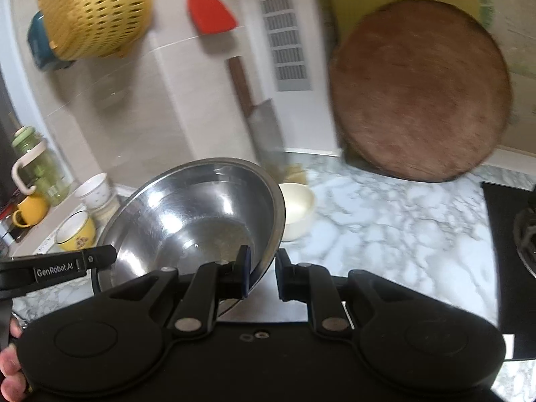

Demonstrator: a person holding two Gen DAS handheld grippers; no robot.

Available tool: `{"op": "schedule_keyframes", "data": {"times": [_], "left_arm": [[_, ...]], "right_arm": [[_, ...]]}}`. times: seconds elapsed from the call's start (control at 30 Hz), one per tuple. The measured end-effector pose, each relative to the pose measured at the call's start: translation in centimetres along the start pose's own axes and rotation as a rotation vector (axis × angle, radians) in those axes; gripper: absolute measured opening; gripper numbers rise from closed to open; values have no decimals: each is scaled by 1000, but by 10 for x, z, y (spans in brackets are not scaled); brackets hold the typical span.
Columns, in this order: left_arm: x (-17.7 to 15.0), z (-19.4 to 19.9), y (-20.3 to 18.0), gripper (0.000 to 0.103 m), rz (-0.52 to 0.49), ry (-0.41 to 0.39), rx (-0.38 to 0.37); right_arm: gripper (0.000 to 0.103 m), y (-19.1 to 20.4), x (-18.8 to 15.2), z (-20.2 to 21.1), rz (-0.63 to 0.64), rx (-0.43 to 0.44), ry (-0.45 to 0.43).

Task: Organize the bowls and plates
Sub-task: 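Lift the steel bowl with both grippers and carry it toward the stove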

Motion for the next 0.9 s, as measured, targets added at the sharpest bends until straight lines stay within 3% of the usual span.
{"op": "schedule_keyframes", "data": {"times": [0.4,0.67,0.9], "left_arm": [[-28,-47,-85,14,-95,83,-88],[-65,-90,-116,13,-126,168,-115],[-84,-106,-126,14,-165,178,-115]], "right_arm": [[16,-85,-27,6,-97,-130,18],[16,-122,-59,-10,-109,-204,80],[16,-142,-81,-25,-135,-212,127]]}}
Point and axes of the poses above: each gripper's, at about its wrist camera, not at the fingertips, and z roughly against the way its jaws point, y to its left, x to its top, the point moved 4 cm from there along -z, roughly the way its jaws point, and after that the axes turned 1 degree about z, right-handed, at the moved point
